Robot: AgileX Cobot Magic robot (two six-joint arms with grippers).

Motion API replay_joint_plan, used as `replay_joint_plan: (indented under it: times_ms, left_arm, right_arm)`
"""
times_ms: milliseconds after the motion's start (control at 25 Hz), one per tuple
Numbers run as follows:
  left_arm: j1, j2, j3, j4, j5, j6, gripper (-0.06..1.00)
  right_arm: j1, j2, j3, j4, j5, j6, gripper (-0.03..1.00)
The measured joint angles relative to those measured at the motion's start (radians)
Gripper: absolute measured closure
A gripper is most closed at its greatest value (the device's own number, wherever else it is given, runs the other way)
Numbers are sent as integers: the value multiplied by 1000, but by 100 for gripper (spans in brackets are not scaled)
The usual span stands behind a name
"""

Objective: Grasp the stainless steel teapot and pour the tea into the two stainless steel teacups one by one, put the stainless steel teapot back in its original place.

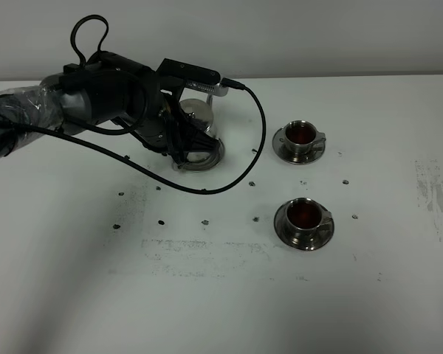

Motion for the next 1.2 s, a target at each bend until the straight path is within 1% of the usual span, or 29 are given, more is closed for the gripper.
replay_joint_plan:
  times_ms: [1200]
  left_arm:
    - [0,33,0,-13,-35,25,74]
  right_arm:
    - [0,0,0,0,0,0,42]
